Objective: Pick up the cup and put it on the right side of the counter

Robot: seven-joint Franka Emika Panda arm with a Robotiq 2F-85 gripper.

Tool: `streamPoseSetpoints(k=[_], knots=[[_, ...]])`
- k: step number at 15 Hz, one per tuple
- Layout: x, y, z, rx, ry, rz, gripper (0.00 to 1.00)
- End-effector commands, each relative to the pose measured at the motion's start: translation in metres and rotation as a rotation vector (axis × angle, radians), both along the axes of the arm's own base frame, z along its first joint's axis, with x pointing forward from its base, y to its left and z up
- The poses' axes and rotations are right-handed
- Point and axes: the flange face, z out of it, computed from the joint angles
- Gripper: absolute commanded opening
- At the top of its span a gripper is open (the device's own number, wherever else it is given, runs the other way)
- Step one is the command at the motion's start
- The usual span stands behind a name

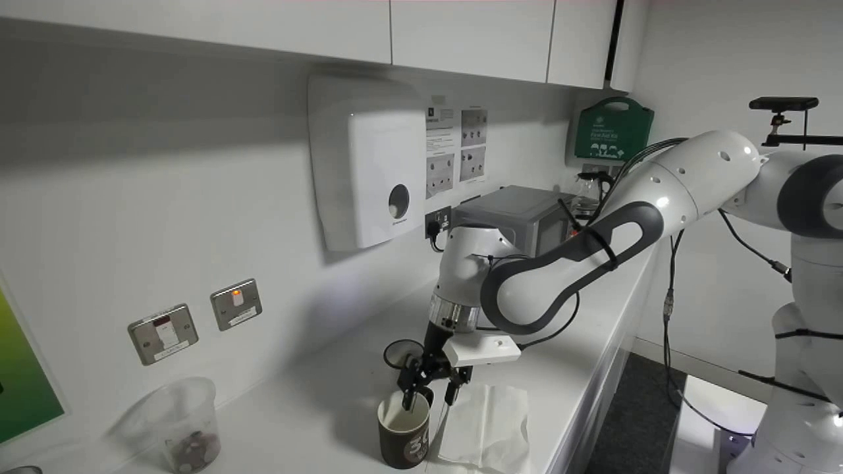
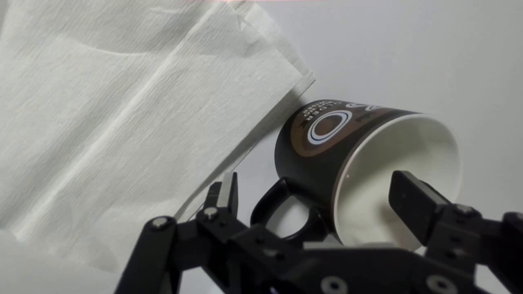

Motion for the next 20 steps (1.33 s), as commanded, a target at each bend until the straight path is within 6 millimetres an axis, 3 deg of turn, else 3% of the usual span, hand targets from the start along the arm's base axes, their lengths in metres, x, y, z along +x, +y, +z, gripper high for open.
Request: streamPoseSetpoints(k=[1,11,13,14,16,20], knots=[[0.002,0.010,0.008,-0.035,-0.002,-0.021,1.00],[-0.020,0.046,0.012,-0.246,-0.041,-0.047,1.00],[-0.021,0.049,0.012,-0.261,-0.032,-0.048,0.91],[-0.020,0.049,0.013,-0.264,-0.027,-0.050,0.71],[-0.018,0.050,0.013,-0.267,-0.022,-0.047,0.64],[-0.014,0.052,0.012,-0.269,-0.015,-0.046,0.32]])
